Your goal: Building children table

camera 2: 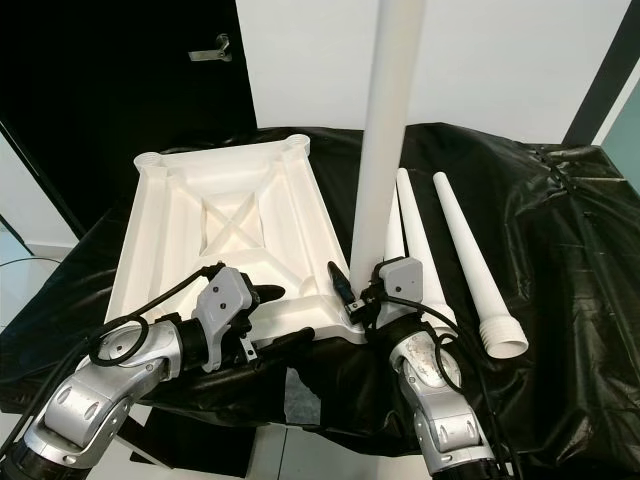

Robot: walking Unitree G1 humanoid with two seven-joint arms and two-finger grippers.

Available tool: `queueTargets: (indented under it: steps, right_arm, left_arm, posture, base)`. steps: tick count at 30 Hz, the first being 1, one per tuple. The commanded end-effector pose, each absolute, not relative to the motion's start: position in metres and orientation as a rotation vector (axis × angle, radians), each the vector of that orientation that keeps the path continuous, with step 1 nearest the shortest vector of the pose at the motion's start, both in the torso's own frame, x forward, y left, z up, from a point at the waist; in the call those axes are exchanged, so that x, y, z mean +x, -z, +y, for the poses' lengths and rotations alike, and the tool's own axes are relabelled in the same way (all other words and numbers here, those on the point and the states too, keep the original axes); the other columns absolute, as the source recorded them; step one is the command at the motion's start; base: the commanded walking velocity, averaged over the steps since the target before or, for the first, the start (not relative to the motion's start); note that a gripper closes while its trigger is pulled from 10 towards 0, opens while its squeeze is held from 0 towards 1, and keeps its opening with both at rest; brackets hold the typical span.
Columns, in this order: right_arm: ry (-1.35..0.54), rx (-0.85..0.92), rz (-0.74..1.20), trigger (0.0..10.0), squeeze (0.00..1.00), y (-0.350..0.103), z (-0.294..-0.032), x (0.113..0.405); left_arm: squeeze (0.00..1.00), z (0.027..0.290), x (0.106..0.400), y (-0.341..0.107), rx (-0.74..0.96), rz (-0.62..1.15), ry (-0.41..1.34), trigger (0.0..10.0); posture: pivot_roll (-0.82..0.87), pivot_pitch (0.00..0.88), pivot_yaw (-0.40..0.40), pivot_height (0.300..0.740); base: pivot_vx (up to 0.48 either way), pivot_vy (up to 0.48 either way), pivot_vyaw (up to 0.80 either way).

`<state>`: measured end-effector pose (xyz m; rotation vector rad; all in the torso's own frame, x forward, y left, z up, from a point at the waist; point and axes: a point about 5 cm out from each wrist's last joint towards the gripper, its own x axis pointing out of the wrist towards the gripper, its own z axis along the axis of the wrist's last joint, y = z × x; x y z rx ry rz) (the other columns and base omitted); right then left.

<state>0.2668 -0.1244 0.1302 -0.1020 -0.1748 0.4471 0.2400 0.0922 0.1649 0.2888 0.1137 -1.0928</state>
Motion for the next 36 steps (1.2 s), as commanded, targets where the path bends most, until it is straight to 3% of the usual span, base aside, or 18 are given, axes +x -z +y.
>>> queueTargets:
  steps: [1, 8, 9, 13, 14, 16, 17, 23, 24, 25, 26, 36]
  right_arm:
    - [-0.454, -0.132, -0.03, 10.0, 0.0, -0.102, -0.131, 0.262]
    - [-0.464, -0.113, -0.045, 10.0, 0.0, -0.104, -0.133, 0.263]
    - [-0.476, 0.015, -0.098, 10.0, 0.0, -0.116, -0.131, 0.263]
    - [-0.485, 0.08, -0.158, 10.0, 0.0, -0.132, -0.13, 0.264]
    - [-0.488, 0.06, -0.171, 10.0, 0.0, -0.137, -0.129, 0.265]
    - [-0.49, 0.046, -0.18, 10.0, 0.0, -0.14, -0.129, 0.265]
    - [-0.488, 0.041, -0.19, 10.0, 0.0, -0.144, -0.129, 0.266]
    - [-0.512, -0.003, -0.241, 10.0, 0.0, -0.16, -0.121, 0.267]
    - [-0.523, -0.006, -0.246, 10.0, 0.0, -0.163, -0.12, 0.268]
    - [-0.523, -0.006, -0.246, 10.0, 0.0, -0.163, -0.12, 0.268]
    - [-0.528, -0.02, -0.246, 10.0, 0.0, -0.165, -0.12, 0.27]
    - [-0.634, -0.089, -0.242, 10.0, 0.0, -0.184, -0.121, 0.285]
  left_arm:
    - [0.0, 0.093, 0.241, -0.168, 0.296, 0.106, 1.088, 10.0]
    - [0.0, 0.093, 0.24, -0.168, 0.295, 0.105, 1.088, 10.0]
    - [0.0, 0.093, 0.242, -0.169, 0.284, 0.101, 1.077, 10.0]
    - [0.0, 0.095, 0.246, -0.172, 0.219, 0.105, 1.067, 10.0]
    - [0.84, 0.096, 0.247, -0.173, 0.185, 0.117, 1.069, 10.0]
    - [0.84, 0.096, 0.248, -0.174, 0.164, 0.125, 1.07, 10.0]
    - [1.0, 0.097, 0.248, -0.174, 0.14, 0.137, 1.075, 10.0]
    - [1.0, 0.093, 0.249, -0.182, 0.133, 0.068, 1.078, 10.0]
    - [0.67, 0.091, 0.25, -0.186, 0.121, 0.045, 1.081, 10.0]
    - [0.67, 0.091, 0.25, -0.186, 0.121, 0.045, 1.081, 10.0]
    - [0.0, 0.091, 0.251, -0.189, 0.113, 0.026, 1.084, 10.0]
    - [0.0, 0.084, 0.257, -0.217, 0.04, -0.1, 1.164, 10.0]
  posture:
    - [0.05, 0.0, 0.036, 0.74]
    - [0.05, 0.0, 0.035, 0.74]
    - [0.05, 0.0, 0.035, 0.74]
    - [0.05, 0.0, 0.032, 0.74]
    - [0.06, 0.0, 0.03, 0.74]
    - [0.06, 0.0, 0.03, 0.74]
    - [0.05, 0.0, 0.025, 0.74]
    - [0.05, 0.0, 0.009, 0.74]
    - [0.05, 0.0, 0.008, 0.74]
    - [0.05, 0.0, 0.008, 0.74]
    - [0.05, 0.0, 0.005, 0.74]
    - [0.05, 0.0, -0.015, 0.74]
  base:
    - [0.0, 0.0, 0.0]
    - [0.0, 0.0, 0.0]
    - [0.0, 0.0, 0.0]
    - [0.0, 0.0, 0.0]
    - [0.0, 0.0, 0.0]
    - [0.0, 0.0, 0.0]
    - [0.0, 0.0, 0.0]
    - [0.0, 0.0, 0.0]
    - [0.0, 0.0, 0.0]
    - [0.0, 0.0, 0.0]
    - [0.0, 0.0, 0.0]
    - [0.0, 0.0, 0.0]
